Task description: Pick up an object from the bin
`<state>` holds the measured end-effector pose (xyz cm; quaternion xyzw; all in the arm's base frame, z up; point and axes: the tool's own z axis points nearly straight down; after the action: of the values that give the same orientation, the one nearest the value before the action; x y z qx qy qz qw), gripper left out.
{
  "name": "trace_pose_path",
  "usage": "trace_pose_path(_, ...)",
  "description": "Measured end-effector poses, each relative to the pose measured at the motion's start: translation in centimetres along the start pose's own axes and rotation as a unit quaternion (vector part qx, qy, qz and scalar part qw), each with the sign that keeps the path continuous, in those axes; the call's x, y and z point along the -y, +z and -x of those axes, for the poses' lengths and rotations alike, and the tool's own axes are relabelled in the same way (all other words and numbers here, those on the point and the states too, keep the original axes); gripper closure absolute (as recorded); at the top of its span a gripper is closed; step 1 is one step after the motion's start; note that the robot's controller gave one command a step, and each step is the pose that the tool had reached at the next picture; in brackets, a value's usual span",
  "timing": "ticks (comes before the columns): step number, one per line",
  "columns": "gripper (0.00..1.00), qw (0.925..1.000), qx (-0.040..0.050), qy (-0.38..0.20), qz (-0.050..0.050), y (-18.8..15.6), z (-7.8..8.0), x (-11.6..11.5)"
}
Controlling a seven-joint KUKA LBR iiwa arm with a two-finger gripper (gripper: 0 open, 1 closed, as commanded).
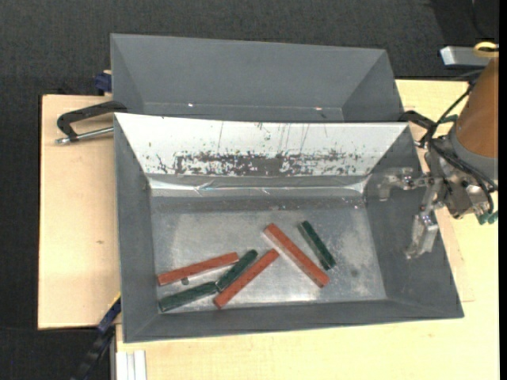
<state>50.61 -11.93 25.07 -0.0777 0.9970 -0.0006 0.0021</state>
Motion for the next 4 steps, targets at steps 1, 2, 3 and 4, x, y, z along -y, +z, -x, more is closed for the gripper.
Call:
trace_pose_path(1, 0.00, 0.9992, 0.0030, -0.039, -0.001, 3.9, 0.3, -3.2)
trace_pose_path(2, 0.00, 0.9926, -0.0027, -0.121, 0.002, 7.9, 1.6, -5.2)
trace_pose_path(3, 0.00, 0.9770, -0.0006, -0.213, 0.001, 11.9, 2.3, -7.0)
trace_pose_path(4, 1.00, 0.9961, 0.0057, -0.088, 0.000, 17.6, 2.9, -7.0)
